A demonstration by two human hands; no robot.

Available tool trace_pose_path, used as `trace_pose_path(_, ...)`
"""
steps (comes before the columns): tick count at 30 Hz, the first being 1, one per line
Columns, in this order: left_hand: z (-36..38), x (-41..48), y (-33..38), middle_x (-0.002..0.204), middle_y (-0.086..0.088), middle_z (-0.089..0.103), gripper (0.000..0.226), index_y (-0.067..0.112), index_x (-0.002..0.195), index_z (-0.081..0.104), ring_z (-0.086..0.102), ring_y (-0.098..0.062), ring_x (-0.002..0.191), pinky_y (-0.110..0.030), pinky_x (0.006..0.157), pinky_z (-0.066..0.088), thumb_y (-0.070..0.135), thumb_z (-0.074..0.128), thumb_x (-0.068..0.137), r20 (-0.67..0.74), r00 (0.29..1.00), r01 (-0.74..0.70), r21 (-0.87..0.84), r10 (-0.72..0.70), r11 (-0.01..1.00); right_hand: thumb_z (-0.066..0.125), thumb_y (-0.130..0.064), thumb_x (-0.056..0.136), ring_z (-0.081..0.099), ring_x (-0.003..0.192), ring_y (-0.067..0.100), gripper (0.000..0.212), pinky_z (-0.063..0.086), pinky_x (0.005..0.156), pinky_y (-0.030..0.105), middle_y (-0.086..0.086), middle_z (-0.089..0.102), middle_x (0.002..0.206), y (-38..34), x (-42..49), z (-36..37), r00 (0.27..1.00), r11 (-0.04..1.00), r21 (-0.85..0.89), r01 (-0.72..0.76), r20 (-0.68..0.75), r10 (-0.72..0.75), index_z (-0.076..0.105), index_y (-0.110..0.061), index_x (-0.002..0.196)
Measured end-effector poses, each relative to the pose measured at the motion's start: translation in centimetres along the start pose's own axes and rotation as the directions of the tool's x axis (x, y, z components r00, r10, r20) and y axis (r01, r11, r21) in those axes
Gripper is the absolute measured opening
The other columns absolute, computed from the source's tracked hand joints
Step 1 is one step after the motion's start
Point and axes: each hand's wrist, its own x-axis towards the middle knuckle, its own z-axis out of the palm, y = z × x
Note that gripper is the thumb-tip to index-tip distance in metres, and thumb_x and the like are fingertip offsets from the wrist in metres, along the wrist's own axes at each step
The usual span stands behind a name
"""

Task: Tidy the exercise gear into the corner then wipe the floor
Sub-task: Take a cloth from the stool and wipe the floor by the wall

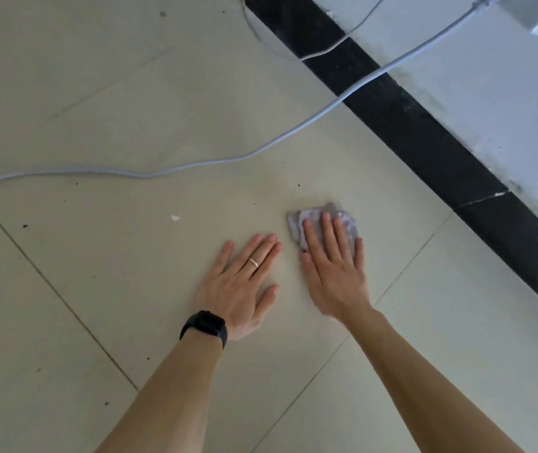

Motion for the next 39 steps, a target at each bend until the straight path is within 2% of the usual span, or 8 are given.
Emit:
trace_pose_path(3, 0.0, 0.8, 0.0, 0.166, 0.007, 0.004, 0.069, 0.02, 0.158, 0.013, 0.005, -0.012, 0.152, -0.049, 0.122, 0.015, 0.048, 0.029, 0.097, 0.013, 1.0, -0.008, 0.015, 0.008, 1.0, 0.011, -0.051, 0.104, -0.016, 0.151, 0.01, 0.055, -0.002, 0.123, 0.049, -0.011, -0.012, 0.165, 2.8, 1.8, -1.0, 0.982, 0.977, -0.095, 0.19, 0.011, -0.19, -0.005, -0.042, 0.156)
trace_pose_path(9, -0.2, 1.1, 0.0, 0.166, 0.006, 0.008, 0.069, 0.019, 0.158, 0.017, 0.012, -0.013, 0.152, -0.051, 0.12, 0.019, 0.048, 0.03, 0.096, 0.032, 0.999, -0.04, 0.021, 0.039, 0.999, 0.011, -0.052, 0.103, -0.016, 0.15, 0.009, 0.056, -0.006, 0.122, 0.053, -0.012, -0.015, 0.165, 9.4, 11.5, -6.1, 0.944, 0.943, 0.106, -0.316, -0.065, 0.324, -0.01, -0.044, 0.154)
trace_pose_path(13, -0.2, 1.4, -0.2, 0.166, 0.006, 0.008, 0.07, 0.019, 0.158, 0.017, 0.013, -0.013, 0.152, -0.05, 0.12, 0.018, 0.048, 0.031, 0.095, 0.031, 0.999, -0.041, 0.053, 0.04, 0.998, 0.012, -0.048, 0.104, -0.019, 0.15, 0.012, 0.056, -0.01, 0.12, 0.054, -0.007, -0.016, 0.165, 6.7, 12.1, -5.4, 0.936, 0.933, 0.138, -0.332, -0.073, 0.344, -0.009, -0.039, 0.156)
trace_pose_path(17, -0.4, 1.3, -0.3, 0.166, 0.006, 0.008, 0.071, 0.019, 0.158, 0.016, 0.014, -0.013, 0.151, -0.051, 0.12, 0.019, 0.049, 0.031, 0.095, 0.038, 0.999, -0.036, 0.051, 0.035, 0.998, 0.01, -0.05, 0.105, -0.022, 0.149, 0.012, 0.055, -0.014, 0.118, 0.049, -0.012, -0.021, 0.163, 4.4, 10.3, -4.5, 0.995, 0.994, 0.04, -0.098, 0.001, 0.099, -0.014, -0.042, 0.154)
trace_pose_path(27, 0.0, 1.2, -0.4, 0.166, 0.008, 0.004, 0.069, 0.021, 0.159, 0.008, 0.007, -0.012, 0.152, -0.05, 0.121, 0.013, 0.051, 0.022, 0.098, 0.055, 0.998, -0.029, 0.062, 0.025, 0.998, 0.017, -0.045, 0.106, -0.02, 0.151, 0.017, 0.058, -0.002, 0.121, 0.057, -0.001, -0.019, 0.164, 13.2, -0.6, -3.6, 0.856, 0.845, 0.159, -0.51, -0.007, 0.518, -0.009, -0.037, 0.156)
trace_pose_path(31, 0.1, 1.2, -0.3, 0.166, 0.008, 0.006, 0.068, 0.021, 0.159, 0.009, 0.006, -0.012, 0.152, -0.049, 0.122, 0.011, 0.049, 0.022, 0.098, 0.055, 0.998, -0.028, 0.054, 0.025, 0.998, 0.015, -0.046, 0.106, -0.025, 0.149, 0.015, 0.056, -0.009, 0.121, 0.054, -0.007, -0.021, 0.163, 2.7, -3.6, 0.0, 0.997, 0.995, 0.062, -0.073, 0.019, 0.072, -0.01, -0.041, 0.155)
trace_pose_path(35, 0.1, 1.2, -0.6, 0.166, 0.006, 0.007, 0.065, 0.021, 0.159, 0.011, 0.004, -0.012, 0.152, -0.048, 0.122, 0.008, 0.042, 0.021, 0.098, 0.057, 0.997, -0.052, 0.061, 0.048, 0.997, 0.02, -0.045, 0.105, -0.005, 0.153, 0.015, 0.054, 0.009, 0.122, 0.054, -0.007, 0.001, 0.167, -1.5, -8.9, 3.3, 0.979, 0.979, -0.009, 0.204, 0.017, -0.204, 0.01, -0.038, 0.158)
trace_pose_path(39, 0.3, -0.8, 0.2, 0.166, 0.005, 0.005, 0.062, 0.02, 0.159, 0.01, 0.004, -0.014, 0.153, -0.051, 0.122, 0.01, 0.04, 0.018, 0.1, 0.021, 1.0, 0.017, -0.003, -0.016, 1.0, 0.006, -0.053, 0.102, -0.011, 0.152, 0.014, 0.057, 0.008, 0.122, 0.054, -0.008, -0.008, 0.166, 3.5, -5.8, 1.5, 0.998, 0.999, -0.018, 0.049, -0.042, -0.049, -0.001, -0.04, 0.157)
